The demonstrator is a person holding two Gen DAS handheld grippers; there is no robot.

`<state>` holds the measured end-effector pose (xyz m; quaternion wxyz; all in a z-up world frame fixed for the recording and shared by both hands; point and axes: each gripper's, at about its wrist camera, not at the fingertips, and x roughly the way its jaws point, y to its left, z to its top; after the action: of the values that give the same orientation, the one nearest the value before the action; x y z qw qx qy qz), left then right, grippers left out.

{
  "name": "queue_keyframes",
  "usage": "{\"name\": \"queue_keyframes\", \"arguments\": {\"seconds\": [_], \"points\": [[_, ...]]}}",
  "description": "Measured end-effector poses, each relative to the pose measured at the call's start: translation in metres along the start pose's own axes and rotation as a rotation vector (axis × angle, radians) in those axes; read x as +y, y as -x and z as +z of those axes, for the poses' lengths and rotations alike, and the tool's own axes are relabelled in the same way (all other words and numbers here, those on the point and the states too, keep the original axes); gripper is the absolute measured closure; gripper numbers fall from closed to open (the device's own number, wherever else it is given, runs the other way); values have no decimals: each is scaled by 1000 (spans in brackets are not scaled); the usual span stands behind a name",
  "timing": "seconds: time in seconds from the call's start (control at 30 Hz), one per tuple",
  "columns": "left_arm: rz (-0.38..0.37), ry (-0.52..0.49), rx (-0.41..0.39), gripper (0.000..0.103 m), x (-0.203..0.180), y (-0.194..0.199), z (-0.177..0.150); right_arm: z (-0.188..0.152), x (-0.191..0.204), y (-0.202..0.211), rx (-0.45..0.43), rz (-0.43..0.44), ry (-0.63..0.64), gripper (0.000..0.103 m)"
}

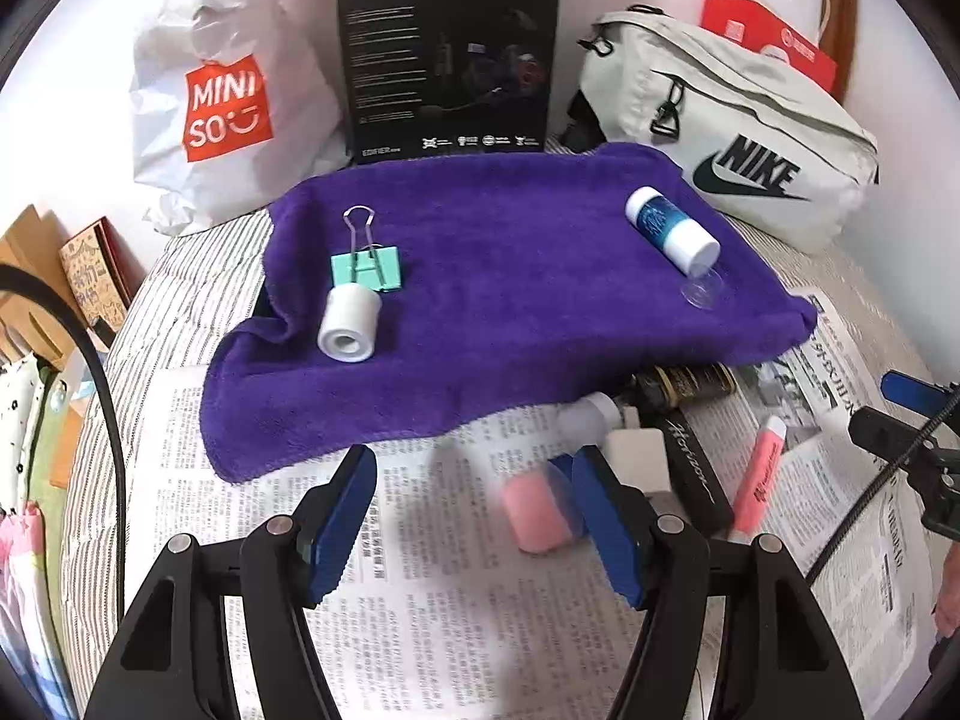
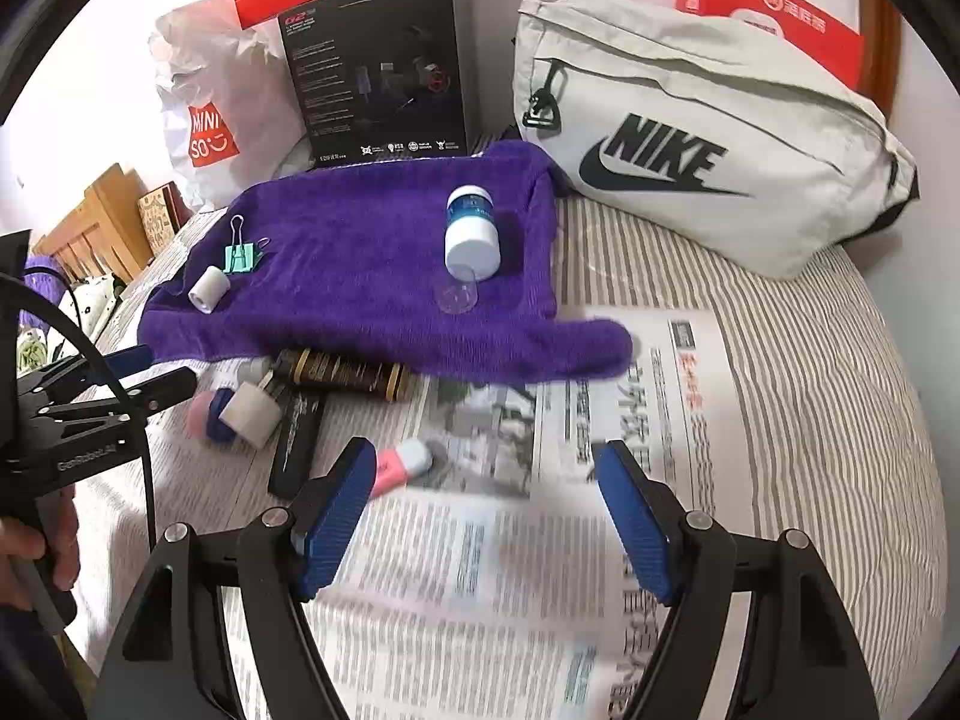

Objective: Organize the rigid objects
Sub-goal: 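Grasp the pink-and-blue round puff with the left gripper while the right moves toward the pink highlighter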

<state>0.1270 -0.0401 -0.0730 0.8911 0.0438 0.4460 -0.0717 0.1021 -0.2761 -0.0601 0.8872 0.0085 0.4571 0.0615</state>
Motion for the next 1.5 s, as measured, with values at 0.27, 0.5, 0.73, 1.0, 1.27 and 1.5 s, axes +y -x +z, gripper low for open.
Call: {"name": "queue_keyframes", "arguments": {"seconds": [0.27, 0.5, 0.73, 1.0, 1.27, 1.5], "points": [[-6, -13, 32, 37, -13, -13, -4, -23, -10, 0, 19, 20, -59, 27], [23, -28, 56, 37, -13, -21, -11, -26, -11, -2, 22, 47, -88, 27], [24, -9, 43, 37, -5, -20, -13, -23, 3, -8, 27, 19, -47, 27], [-1, 3, 17, 67, -4, -21, -12, -15, 21, -19, 29, 20, -10, 28], [-3, 0, 16, 67, 4, -18, -16, -7, 35, -42, 65, 22, -22, 28], [-14, 1, 15, 67, 7, -19, -17, -6, 55, -59, 96, 4, 35, 28]]}}
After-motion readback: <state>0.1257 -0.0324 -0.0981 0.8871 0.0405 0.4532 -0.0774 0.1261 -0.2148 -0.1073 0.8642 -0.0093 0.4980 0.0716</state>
